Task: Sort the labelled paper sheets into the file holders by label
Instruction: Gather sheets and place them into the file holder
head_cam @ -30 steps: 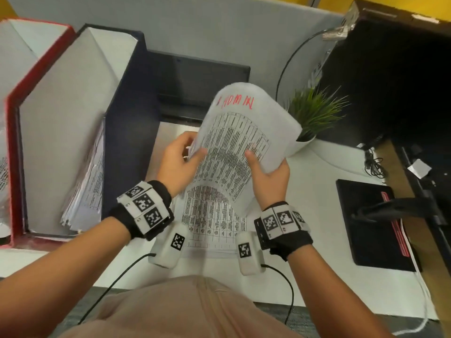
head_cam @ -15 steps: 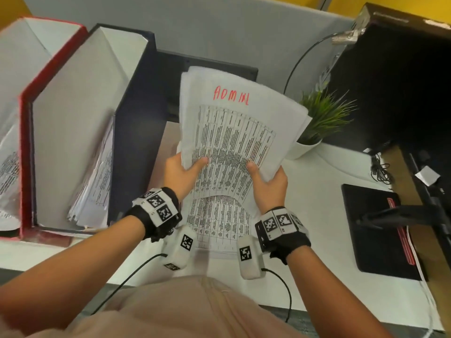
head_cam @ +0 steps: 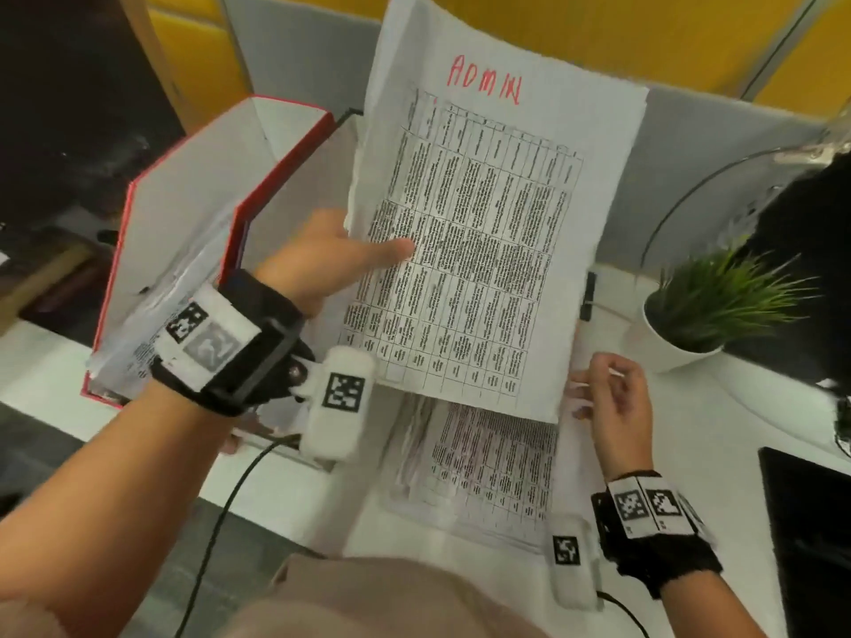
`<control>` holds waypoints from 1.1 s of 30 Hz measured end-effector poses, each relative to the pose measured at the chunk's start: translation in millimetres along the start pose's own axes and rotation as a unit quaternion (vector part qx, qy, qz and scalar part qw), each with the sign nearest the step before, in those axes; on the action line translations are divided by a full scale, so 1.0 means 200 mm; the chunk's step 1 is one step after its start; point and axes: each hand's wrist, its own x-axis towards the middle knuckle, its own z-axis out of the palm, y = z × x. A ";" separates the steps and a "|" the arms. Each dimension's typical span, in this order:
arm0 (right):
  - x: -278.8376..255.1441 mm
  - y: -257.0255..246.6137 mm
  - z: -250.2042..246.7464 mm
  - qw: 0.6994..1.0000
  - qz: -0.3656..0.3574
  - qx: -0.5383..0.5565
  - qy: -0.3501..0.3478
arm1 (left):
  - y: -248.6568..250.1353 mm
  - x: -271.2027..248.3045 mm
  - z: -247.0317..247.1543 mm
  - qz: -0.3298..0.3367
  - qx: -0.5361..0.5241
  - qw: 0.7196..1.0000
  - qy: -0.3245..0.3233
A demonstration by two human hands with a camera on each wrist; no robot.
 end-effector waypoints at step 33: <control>-0.09 0.48 -0.11 0.914 0.155 -0.371 -0.054 | -0.33 0.13 -0.20 -0.233 0.003 0.970 0.065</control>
